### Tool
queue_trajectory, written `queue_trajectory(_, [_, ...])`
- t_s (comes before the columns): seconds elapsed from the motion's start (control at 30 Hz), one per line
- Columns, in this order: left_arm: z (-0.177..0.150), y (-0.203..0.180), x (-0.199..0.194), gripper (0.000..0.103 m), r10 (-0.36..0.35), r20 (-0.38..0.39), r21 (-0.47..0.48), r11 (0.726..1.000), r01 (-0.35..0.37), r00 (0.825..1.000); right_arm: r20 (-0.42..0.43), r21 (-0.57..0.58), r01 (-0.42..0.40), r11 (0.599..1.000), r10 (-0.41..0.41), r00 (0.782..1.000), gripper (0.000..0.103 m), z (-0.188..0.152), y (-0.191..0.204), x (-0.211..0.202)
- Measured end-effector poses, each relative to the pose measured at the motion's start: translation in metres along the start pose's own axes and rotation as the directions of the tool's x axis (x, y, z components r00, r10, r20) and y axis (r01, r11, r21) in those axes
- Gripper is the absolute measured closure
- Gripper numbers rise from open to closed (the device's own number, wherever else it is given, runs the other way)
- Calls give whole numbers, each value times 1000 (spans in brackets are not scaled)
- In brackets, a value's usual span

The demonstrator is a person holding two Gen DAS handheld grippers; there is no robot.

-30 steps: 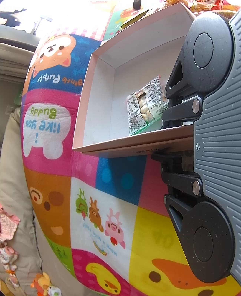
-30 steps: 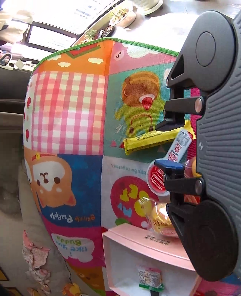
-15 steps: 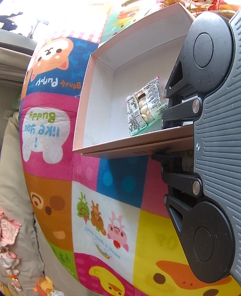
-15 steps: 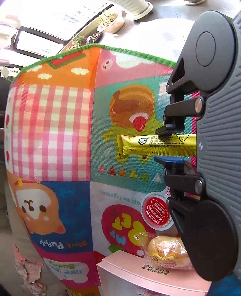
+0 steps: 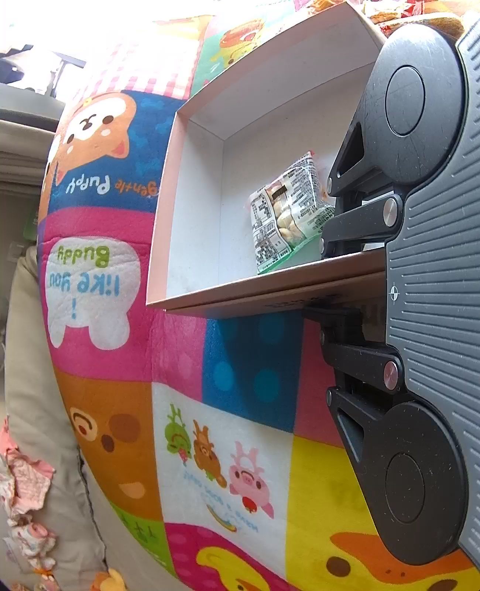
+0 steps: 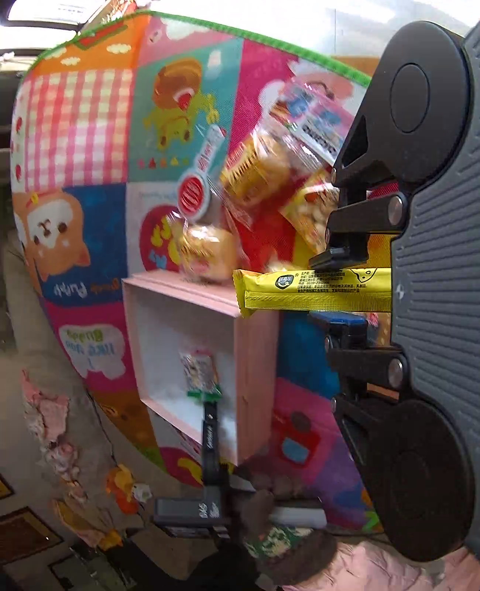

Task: Organize objects
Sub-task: 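Grasp the yellow wafer bar with the right gripper, drop it into the box, then move the right gripper back over the snacks to the red-white candy bag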

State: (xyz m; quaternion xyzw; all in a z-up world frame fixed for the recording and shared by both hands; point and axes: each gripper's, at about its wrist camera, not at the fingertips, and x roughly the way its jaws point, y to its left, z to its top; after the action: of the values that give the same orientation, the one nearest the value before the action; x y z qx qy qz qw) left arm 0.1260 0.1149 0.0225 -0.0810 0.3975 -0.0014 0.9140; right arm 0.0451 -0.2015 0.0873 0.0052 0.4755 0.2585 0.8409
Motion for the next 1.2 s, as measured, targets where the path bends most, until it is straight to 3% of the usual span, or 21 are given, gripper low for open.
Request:
queue_trajectory(0.13, [-1, 0, 0, 85, 3, 7, -13, 1000, -3, 1000, 91, -55, -97, 994, 102, 991, 80, 16, 36, -6])
queue_trajectory(0.3, [-1, 0, 0, 85, 1, 7, -22, 1000, -1, 1000, 229, -85, -119, 989, 136, 964, 80, 70, 55, 6])
queue_trajectory(0.53, [-2, 2, 0, 85, -7, 9, -20, 1000, 7, 1000, 215, -125, -30, 992, 57, 975, 80, 133, 81, 87])
queue_trajectory(0.7, [-3, 5, -1, 85, -25, 11, -35, 999, 25, 1000, 184, -94, -32, 995, 49, 982, 79, 157, 82, 125])
queue_trajectory(0.77, [-3, 6, -1, 85, -28, 12, -35, 999, 28, 1000, 190, -74, -44, 996, 57, 980, 78, 157, 76, 122])
queue_trajectory(0.9, [-4, 5, -1, 85, -26, 15, -38, 999, 27, 1000, 246, -84, 34, 996, -12, 969, 68, 137, 60, 97])
queue_trajectory(1.03, [-5, 7, -1, 84, -32, 22, -47, 998, 33, 999, 306, -73, 160, 984, -130, 943, 55, 98, 37, 63])
queue_trajectory(1.2, [-5, 8, -1, 85, -33, 25, -62, 997, 34, 999, 300, 4, 272, 962, -261, 918, 50, 33, 7, 30])
